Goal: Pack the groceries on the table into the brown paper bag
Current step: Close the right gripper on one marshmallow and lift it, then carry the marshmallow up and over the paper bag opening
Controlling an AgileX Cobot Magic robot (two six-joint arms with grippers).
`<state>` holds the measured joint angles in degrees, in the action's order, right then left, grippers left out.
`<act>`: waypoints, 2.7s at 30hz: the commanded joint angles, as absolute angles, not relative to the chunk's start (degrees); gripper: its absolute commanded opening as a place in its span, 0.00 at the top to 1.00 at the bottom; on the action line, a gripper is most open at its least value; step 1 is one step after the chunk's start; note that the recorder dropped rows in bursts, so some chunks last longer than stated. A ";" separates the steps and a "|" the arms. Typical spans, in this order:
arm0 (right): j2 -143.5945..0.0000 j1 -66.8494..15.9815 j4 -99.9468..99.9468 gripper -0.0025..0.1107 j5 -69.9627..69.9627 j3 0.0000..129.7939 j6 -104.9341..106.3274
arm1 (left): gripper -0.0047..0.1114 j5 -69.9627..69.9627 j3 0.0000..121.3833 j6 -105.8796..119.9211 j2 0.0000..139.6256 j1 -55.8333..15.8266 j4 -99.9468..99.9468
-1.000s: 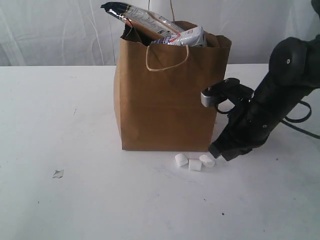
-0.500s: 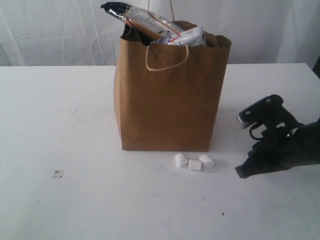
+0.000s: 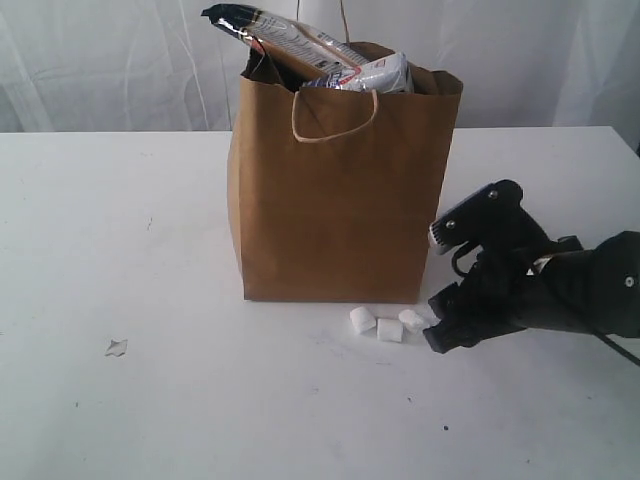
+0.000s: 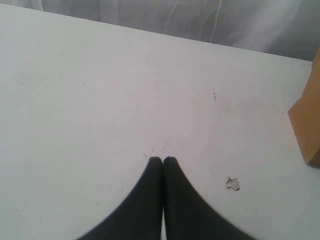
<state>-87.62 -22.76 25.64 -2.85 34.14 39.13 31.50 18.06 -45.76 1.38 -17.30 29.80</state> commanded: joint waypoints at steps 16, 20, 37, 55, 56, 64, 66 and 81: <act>-103.02 -26.28 25.92 0.42 -2.35 42.08 27.76 | 0.96 31.31 17.83 -46.34 1.13 -17.25 30.08; -103.19 -26.28 25.92 0.52 -2.35 42.08 27.76 | 0.96 31.31 17.83 -46.34 1.13 -17.25 30.08; -101.44 -26.28 25.92 0.80 -1.31 42.21 26.47 | 0.96 31.31 17.83 -46.34 1.13 -17.25 30.08; -93.34 -26.28 25.86 0.94 8.05 42.21 26.69 | 0.96 31.31 17.83 -46.34 1.13 -17.25 30.08; -92.65 -26.28 25.86 0.94 9.20 42.21 26.69 | 0.96 31.31 17.83 -46.34 1.13 -17.25 30.08; -83.32 -26.17 25.86 0.95 19.55 42.21 26.69 | 0.96 31.31 17.83 -46.34 1.13 -17.25 30.08; -80.63 -26.17 25.66 0.95 20.73 42.21 26.69 | 0.96 31.31 17.83 -46.34 1.13 -17.25 30.08; -63.60 -16.84 19.19 0.95 20.99 57.38 26.40 | 0.96 31.31 17.83 -46.34 1.13 -17.25 30.08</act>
<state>-64.54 -18.62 20.16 25.33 54.59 26.47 31.50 18.06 -45.76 1.38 -17.30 29.80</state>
